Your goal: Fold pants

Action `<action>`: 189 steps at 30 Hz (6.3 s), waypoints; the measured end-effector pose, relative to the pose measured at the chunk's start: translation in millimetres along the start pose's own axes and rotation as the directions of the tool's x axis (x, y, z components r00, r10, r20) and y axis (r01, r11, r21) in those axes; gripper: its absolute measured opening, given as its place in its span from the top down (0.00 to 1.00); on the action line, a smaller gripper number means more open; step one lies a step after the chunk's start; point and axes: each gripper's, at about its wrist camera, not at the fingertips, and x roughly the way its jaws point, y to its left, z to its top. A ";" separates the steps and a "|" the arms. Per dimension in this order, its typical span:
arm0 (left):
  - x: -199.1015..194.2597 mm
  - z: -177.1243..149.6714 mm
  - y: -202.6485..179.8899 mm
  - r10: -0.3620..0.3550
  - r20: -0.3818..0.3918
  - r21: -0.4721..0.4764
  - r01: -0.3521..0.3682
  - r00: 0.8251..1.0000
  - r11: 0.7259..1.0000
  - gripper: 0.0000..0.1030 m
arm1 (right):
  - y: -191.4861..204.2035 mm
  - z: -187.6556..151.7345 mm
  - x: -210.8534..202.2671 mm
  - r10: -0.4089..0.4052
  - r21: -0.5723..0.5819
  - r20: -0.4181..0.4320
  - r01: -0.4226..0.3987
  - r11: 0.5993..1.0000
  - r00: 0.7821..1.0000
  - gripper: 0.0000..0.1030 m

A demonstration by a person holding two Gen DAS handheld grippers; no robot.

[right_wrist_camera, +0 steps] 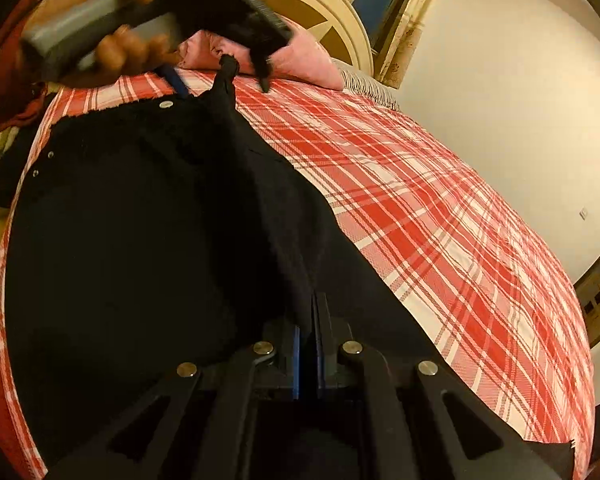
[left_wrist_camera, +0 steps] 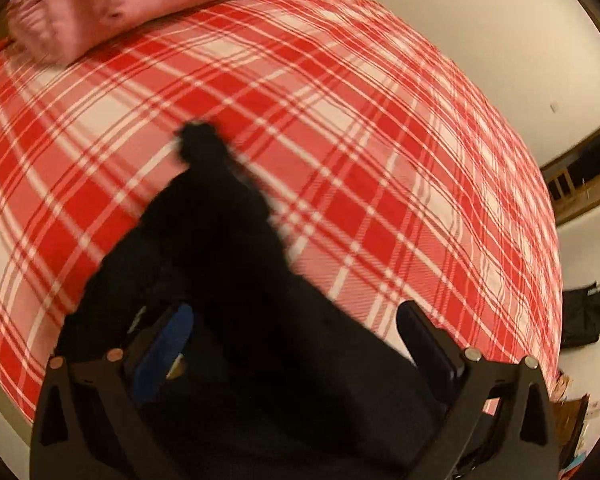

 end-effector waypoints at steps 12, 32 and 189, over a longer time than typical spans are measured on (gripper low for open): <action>12.2 0.3 -4.5 -0.042 0.111 0.031 0.039 0.993 0.999 0.90 | 6.7 -0.3 -12.3 -0.059 0.067 0.024 0.057 0.996 0.998 0.93; -76.0 -48.6 27.8 -0.378 0.279 -0.053 0.407 0.883 0.912 0.89 | -175.0 -134.5 -75.4 0.261 0.945 0.189 -0.248 0.215 0.947 0.32; -54.4 -165.0 134.9 -0.029 0.154 -0.101 0.045 0.988 0.994 0.80 | 75.0 -106.6 -110.3 0.246 0.093 -0.116 -0.236 0.967 0.962 0.68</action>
